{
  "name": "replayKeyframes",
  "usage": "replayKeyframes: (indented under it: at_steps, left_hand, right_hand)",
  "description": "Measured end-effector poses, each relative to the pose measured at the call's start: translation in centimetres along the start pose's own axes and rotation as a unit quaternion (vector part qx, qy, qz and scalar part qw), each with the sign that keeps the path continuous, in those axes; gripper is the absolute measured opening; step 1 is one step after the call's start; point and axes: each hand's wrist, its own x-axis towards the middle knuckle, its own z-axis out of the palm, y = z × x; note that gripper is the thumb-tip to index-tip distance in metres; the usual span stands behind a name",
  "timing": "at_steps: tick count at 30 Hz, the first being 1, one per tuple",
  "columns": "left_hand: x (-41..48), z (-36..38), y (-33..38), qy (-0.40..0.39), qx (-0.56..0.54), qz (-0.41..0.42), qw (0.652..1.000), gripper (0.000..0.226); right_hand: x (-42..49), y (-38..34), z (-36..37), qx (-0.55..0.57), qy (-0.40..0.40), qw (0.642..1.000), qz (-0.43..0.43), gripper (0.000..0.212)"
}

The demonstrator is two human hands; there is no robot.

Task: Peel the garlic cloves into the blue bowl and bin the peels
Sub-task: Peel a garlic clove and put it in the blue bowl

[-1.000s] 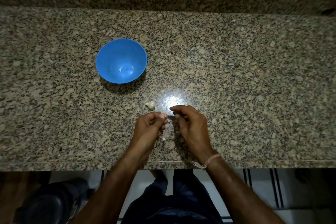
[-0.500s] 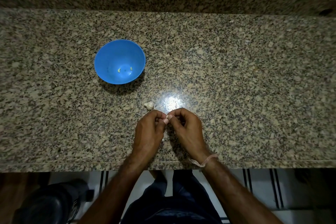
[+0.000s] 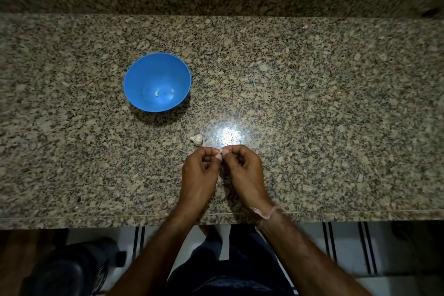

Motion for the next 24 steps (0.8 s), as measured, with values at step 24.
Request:
replayKeyframes:
  at_steps: [24]
  left_hand:
    - [-0.1, -0.1, 0.7, -0.008, -0.115, -0.034, 0.993, 0.009]
  right_hand:
    - [-0.1, -1.6, 0.1, 0.214, -0.051, 0.962, 0.161, 0.007]
